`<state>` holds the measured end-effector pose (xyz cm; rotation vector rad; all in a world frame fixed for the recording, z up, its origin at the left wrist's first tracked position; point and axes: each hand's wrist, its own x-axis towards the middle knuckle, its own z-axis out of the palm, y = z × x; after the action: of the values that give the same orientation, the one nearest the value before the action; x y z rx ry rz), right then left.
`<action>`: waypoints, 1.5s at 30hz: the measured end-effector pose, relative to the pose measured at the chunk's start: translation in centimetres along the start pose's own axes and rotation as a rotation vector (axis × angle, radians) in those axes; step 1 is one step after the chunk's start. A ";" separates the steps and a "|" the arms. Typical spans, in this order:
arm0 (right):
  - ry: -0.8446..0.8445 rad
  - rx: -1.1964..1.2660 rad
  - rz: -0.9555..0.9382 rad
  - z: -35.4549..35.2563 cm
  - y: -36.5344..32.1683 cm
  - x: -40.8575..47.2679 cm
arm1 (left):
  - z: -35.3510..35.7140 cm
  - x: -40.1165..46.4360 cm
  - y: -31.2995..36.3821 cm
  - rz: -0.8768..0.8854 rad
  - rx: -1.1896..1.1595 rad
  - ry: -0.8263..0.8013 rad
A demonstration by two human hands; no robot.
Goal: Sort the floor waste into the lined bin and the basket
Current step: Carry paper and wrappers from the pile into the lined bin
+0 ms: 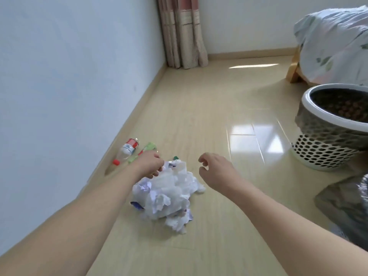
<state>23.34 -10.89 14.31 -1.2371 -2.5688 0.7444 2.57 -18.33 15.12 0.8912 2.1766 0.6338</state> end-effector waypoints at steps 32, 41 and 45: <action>-0.261 0.029 0.223 14.3 -3.6 3.7 | 2.3 5.7 -13.8 -0.046 0.123 -0.166; -0.059 0.152 0.242 3.1 -0.8 2.0 | 1.2 1.5 -4.9 0.046 -0.188 -0.118; 0.005 0.123 0.283 -5.2 3.5 -0.1 | 3.7 -1.3 3.1 0.168 -0.226 -0.145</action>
<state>27.77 -7.34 16.92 -1.5771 -2.3298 0.9349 7.30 -16.68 15.33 0.9724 1.8721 0.8505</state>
